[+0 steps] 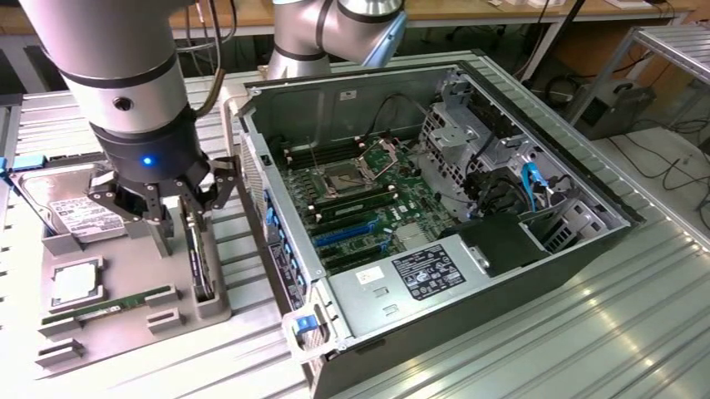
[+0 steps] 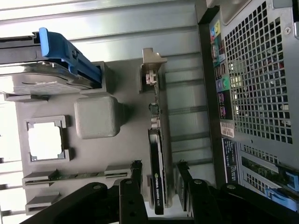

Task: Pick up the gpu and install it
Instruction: 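Pick up the gpu and move the gpu toward the slot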

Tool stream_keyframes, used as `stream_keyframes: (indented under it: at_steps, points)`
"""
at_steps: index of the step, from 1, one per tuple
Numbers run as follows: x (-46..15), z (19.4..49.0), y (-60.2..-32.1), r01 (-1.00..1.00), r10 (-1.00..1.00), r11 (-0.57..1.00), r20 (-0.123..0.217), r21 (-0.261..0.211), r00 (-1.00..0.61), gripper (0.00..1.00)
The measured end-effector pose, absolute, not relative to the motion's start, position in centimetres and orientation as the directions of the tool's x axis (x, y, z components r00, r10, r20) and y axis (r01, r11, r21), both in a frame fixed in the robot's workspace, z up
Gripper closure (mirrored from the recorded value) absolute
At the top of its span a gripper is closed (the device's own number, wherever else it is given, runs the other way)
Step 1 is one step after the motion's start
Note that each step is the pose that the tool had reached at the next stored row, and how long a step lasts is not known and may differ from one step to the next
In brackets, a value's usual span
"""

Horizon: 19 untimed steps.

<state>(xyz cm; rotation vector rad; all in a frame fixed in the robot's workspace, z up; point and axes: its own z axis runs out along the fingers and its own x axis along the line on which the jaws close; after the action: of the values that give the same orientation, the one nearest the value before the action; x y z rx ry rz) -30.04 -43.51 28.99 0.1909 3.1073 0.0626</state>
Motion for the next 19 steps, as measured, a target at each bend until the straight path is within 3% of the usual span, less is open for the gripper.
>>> stream_keyframes:
  at_steps: [19]
  points:
    - [-30.1, 25.0, -43.5, 0.123, 0.124, 0.991, -0.025, 0.044, -0.992, 0.58]
